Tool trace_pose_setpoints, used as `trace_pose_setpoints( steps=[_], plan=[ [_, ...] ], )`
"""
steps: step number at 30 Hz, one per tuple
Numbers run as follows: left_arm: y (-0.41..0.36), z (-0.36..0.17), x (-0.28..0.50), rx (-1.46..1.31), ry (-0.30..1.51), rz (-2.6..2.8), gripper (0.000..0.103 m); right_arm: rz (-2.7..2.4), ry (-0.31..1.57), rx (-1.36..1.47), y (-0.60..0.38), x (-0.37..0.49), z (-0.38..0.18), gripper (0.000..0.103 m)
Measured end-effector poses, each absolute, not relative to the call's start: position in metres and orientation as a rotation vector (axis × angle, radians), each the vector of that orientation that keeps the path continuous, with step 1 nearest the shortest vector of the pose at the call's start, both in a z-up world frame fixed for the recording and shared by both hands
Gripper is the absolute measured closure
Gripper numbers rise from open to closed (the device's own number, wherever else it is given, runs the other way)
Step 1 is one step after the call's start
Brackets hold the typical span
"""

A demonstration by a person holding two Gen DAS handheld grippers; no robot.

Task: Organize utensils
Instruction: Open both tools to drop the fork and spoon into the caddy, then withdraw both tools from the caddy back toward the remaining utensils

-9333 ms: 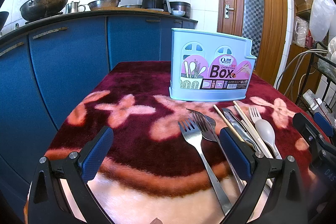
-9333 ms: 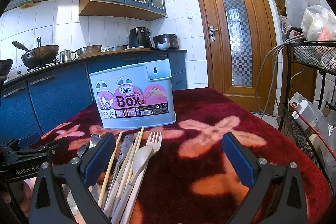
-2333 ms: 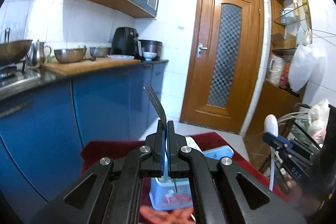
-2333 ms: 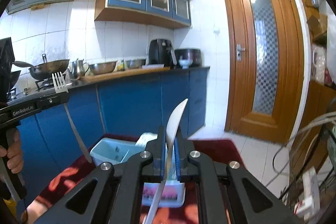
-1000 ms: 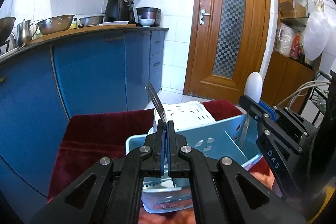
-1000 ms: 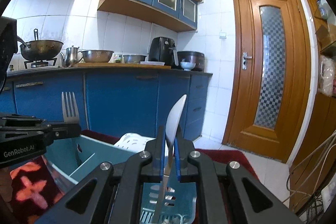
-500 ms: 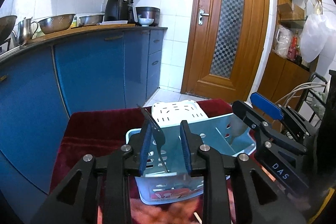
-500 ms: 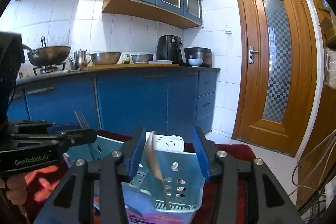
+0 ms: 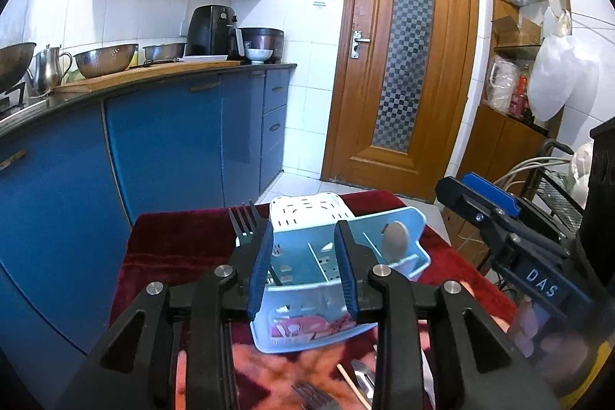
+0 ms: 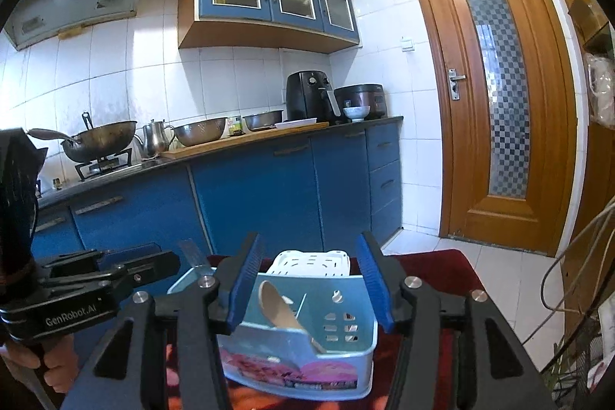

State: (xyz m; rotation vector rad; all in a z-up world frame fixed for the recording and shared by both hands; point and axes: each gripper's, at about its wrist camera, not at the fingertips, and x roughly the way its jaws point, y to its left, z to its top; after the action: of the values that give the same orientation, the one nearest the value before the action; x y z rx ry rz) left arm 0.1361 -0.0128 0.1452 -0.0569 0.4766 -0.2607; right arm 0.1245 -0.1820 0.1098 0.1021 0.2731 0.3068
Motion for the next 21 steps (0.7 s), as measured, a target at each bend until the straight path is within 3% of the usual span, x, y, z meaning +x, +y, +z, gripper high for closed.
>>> trace_pose_setpoints(
  steps=[21],
  plan=[
    [-0.007, 0.141, 0.069, -0.075, 0.563, -0.259, 0.069, 0.316, 0.463, 0.133, -0.2, 0.05, 0.104, 0.048]
  ],
)
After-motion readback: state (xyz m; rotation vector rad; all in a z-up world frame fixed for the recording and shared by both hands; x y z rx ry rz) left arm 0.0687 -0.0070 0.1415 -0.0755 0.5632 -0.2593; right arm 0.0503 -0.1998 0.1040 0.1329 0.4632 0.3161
